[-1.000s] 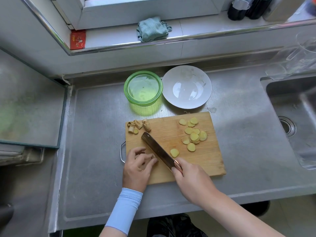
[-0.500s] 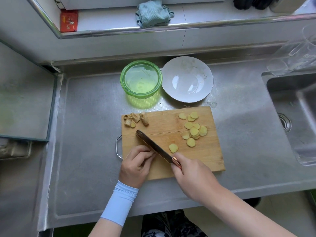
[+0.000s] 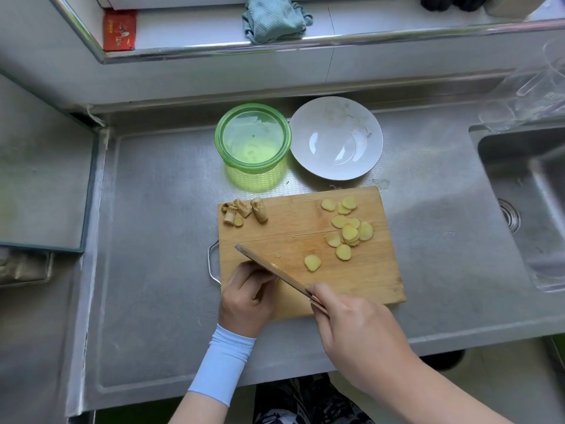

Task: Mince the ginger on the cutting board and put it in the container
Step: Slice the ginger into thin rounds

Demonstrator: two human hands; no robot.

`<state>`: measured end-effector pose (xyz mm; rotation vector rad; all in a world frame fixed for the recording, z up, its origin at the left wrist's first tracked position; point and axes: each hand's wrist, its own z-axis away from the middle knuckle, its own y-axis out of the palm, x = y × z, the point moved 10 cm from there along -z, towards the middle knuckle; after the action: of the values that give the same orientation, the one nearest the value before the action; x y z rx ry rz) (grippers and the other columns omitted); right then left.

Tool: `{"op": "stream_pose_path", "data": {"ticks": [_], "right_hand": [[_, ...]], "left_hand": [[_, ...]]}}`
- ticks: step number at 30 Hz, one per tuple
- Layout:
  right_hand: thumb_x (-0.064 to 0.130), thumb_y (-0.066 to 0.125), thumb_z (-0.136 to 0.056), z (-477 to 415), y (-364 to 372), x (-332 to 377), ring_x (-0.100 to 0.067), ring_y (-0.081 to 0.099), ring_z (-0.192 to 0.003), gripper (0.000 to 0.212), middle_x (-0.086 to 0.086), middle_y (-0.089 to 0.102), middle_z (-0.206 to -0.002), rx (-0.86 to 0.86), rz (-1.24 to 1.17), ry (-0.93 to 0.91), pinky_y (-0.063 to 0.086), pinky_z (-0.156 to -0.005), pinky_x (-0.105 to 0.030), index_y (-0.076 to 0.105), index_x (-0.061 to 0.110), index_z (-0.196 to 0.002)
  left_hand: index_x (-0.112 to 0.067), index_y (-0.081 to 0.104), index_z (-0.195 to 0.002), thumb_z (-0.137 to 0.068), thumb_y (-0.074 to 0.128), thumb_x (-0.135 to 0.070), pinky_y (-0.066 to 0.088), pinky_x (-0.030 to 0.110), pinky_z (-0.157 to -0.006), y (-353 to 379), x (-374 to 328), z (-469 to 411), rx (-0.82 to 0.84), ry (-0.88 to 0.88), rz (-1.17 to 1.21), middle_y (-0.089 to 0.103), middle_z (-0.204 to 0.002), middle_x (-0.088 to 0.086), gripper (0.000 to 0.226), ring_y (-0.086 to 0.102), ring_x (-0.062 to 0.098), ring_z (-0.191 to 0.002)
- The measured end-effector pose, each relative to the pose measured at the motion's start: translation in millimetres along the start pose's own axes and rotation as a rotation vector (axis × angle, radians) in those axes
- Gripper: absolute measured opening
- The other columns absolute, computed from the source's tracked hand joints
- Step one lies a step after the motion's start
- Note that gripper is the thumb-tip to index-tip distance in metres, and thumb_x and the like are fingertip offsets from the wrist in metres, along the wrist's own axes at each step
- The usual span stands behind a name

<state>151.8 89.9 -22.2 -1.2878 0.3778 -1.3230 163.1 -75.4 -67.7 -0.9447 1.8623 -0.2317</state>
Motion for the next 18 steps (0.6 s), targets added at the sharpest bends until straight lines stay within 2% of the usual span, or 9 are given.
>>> {"op": "stream_pose_path", "data": {"ticks": [3,6,13,18], "right_hand": [[0.037,0.037,-0.103,6.0,1.9,-3.7,-0.022,0.053,-0.067,0.012,0.007,0.055,-0.073,0.032,-0.013,0.036,0.045,-0.060,-0.038,0.043,0.035,-0.112],[0.037,0.037,-0.103,7.4,-0.6,-4.2,-0.021,0.053,-0.065,0.010,0.007,0.055,-0.071,0.027,-0.017,0.042,0.044,-0.058,-0.037,0.044,0.034,-0.111],[0.036,0.035,-0.103,5.9,-0.7,-2.5,-0.024,0.056,-0.070,0.011,0.004,0.060,-0.076,0.083,0.001,0.065,0.048,-0.064,-0.039,0.042,0.032,-0.111],[0.034,0.036,-0.103,3.3,1.2,-1.3,-0.024,0.055,-0.066,0.007,0.003,0.058,-0.072,0.098,0.007,0.076,0.049,-0.063,-0.039,0.040,0.032,-0.108]], "left_hand": [[-0.004,0.069,-0.075,-0.092,0.062,-0.010,0.046,0.014,-0.079,-0.3,-0.2,1.0,-0.009,0.007,0.005,0.064,-0.083,0.006,0.020,0.061,0.019,-0.077],[-0.002,0.071,-0.073,-0.091,0.062,-0.009,0.045,0.013,-0.079,-0.5,-0.3,0.8,-0.005,0.009,-0.007,0.065,-0.082,0.008,0.021,0.061,0.018,-0.077],[-0.004,0.070,-0.074,-0.087,0.066,-0.004,0.045,0.013,-0.077,0.6,2.1,1.6,-0.003,0.008,-0.005,0.059,-0.090,-0.002,0.013,0.061,0.017,-0.076],[-0.002,0.072,-0.074,-0.095,0.061,-0.014,0.047,0.015,-0.076,0.2,3.1,0.4,-0.004,-0.004,-0.008,0.064,-0.087,0.004,0.026,0.062,0.017,-0.078]]}}
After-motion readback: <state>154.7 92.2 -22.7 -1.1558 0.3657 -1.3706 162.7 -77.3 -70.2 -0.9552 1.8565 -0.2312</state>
